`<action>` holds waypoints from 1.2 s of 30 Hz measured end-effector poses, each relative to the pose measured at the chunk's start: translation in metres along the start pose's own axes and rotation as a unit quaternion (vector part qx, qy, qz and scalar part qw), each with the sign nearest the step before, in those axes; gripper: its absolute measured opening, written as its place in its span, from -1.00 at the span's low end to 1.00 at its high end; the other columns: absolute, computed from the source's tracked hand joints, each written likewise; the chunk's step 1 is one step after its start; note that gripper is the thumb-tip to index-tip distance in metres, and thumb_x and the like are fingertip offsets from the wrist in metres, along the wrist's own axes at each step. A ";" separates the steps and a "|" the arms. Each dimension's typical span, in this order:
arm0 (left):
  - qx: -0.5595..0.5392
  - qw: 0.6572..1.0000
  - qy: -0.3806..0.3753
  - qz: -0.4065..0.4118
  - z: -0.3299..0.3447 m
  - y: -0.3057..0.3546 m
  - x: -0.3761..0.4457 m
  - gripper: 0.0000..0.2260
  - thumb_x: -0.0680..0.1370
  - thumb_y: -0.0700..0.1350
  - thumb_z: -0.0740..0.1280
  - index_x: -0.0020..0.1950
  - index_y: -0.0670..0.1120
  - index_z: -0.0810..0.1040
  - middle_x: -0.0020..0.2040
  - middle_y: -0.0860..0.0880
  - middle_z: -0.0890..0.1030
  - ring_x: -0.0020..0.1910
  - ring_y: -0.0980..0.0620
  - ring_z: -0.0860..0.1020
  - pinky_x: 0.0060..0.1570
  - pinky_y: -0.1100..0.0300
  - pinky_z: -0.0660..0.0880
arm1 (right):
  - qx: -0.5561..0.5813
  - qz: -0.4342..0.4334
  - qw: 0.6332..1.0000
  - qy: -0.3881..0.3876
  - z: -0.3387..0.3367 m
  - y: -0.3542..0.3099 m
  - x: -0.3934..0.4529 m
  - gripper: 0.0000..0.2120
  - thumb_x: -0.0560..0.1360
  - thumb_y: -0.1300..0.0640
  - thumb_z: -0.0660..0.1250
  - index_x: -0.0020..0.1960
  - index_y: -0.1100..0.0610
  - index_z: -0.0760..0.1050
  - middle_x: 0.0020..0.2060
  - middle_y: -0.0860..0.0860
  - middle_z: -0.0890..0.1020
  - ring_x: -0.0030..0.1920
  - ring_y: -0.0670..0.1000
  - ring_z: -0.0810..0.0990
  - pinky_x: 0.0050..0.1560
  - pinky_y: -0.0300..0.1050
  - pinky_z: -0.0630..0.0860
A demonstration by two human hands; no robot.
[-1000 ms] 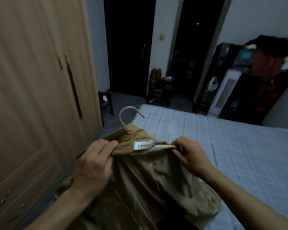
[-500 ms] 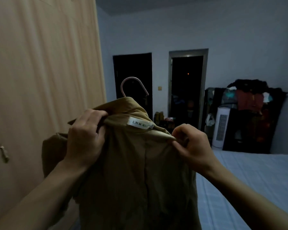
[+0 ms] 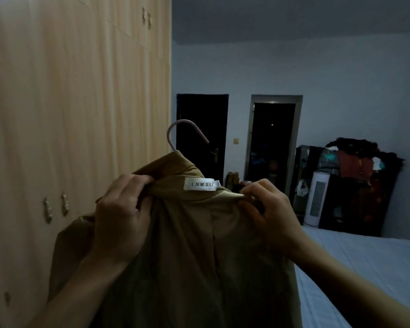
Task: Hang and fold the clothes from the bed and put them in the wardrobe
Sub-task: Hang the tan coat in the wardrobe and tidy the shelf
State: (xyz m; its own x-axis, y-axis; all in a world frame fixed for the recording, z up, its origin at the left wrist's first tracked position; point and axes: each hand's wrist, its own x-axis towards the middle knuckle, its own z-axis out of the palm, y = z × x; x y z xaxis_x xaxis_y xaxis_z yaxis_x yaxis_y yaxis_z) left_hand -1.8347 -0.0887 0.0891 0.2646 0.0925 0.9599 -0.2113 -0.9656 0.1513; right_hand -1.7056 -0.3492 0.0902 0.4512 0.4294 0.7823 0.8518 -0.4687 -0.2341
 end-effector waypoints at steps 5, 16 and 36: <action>-0.021 0.998 -0.053 -0.037 -0.045 -0.008 -0.018 -0.75 0.46 -0.37 0.42 0.10 -0.15 0.61 -0.04 -0.04 0.59 -0.06 0.18 0.45 -0.01 0.49 0.33 | 0.048 -0.058 0.996 -0.041 0.003 -0.038 -0.006 -0.91 0.47 0.00 0.33 -0.09 0.00 0.55 -0.18 -0.18 0.54 -0.13 -0.18 0.56 -0.14 -0.35 0.52; 0.024 0.982 -0.138 -0.128 -0.054 0.013 -0.018 -0.81 0.51 -0.13 0.46 0.10 0.00 0.62 -0.01 0.06 0.60 -0.06 0.10 0.54 -0.05 0.24 0.52 | 0.089 -0.027 0.996 0.002 0.014 -0.024 -0.027 -0.93 0.48 0.06 0.34 -0.11 0.06 0.51 -0.31 -0.12 0.52 -0.29 -0.11 0.54 -0.33 -0.27 0.48; -0.291 0.863 -0.315 -0.266 -0.119 -0.008 0.011 -0.59 0.31 0.24 0.54 -0.07 -0.06 0.69 -0.06 -0.17 0.64 -0.03 -0.13 0.61 -0.03 0.06 0.56 | 0.152 -0.075 0.983 0.065 -0.033 0.042 -0.033 -0.97 0.54 0.03 0.30 -0.03 -0.04 0.48 -0.17 -0.08 0.57 -0.16 -0.11 0.59 -0.17 -0.19 0.56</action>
State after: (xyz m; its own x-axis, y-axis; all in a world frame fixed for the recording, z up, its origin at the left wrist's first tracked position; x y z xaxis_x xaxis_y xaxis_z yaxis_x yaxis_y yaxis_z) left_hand -1.9425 -0.0513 0.1271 0.8906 0.1580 0.4265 -0.2906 -0.5238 0.8008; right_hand -1.6937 -0.4086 0.0735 0.2924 0.3642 0.8842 0.9556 -0.1460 -0.2559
